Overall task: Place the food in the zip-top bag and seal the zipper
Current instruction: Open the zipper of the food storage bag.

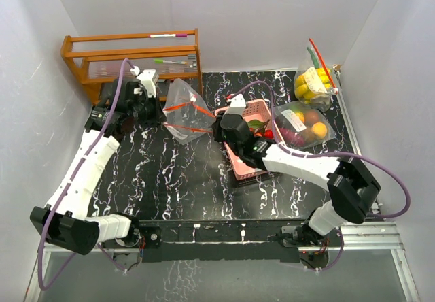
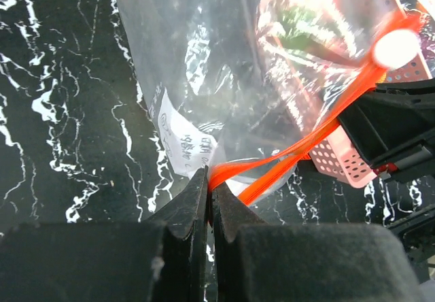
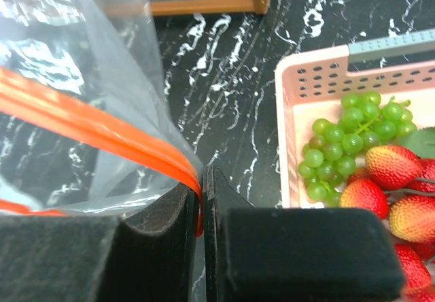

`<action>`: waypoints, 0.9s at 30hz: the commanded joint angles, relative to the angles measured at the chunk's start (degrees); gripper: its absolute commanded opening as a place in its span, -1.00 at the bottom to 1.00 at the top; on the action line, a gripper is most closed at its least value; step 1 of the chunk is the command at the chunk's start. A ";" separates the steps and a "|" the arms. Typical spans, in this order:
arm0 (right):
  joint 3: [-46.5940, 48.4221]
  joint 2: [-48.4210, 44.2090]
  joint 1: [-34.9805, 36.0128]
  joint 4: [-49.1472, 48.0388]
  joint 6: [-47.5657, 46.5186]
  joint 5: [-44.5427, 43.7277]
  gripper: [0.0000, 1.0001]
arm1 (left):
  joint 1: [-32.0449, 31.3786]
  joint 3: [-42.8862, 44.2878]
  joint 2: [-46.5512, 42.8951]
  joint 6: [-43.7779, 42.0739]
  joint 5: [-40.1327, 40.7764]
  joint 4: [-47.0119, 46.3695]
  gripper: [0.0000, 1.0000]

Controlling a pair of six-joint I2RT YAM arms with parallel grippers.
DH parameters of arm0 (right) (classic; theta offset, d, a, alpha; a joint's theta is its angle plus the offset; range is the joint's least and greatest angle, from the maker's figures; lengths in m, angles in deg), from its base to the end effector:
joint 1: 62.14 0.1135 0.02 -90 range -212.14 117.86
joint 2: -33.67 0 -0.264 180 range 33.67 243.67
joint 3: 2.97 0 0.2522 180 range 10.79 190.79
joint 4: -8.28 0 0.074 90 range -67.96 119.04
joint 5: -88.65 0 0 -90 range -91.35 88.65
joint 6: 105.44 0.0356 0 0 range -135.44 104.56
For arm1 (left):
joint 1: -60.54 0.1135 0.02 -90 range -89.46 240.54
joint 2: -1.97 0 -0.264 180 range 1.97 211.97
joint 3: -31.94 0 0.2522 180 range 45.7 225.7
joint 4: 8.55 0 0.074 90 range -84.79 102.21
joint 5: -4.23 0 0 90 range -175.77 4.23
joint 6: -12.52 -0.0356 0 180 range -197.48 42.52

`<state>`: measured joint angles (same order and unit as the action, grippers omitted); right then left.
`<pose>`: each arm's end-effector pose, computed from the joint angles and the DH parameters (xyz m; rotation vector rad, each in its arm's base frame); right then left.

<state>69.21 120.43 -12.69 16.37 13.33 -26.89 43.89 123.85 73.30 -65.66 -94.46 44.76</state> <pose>0.2373 0.2537 0.2727 -0.0599 1.9542 0.4722 0.2509 -0.0806 0.3932 0.1811 2.1613 -0.4505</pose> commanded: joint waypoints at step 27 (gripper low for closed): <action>1.36 -19.10 -10.04 14.81 -7.30 19.69 0.92 | 0.53 5.20 5.84 -3.22 9.91 0.41 -1.00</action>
<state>70.41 105.61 -17.67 30.01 5.64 -5.88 43.98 125.25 81.21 -67.52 -88.14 43.52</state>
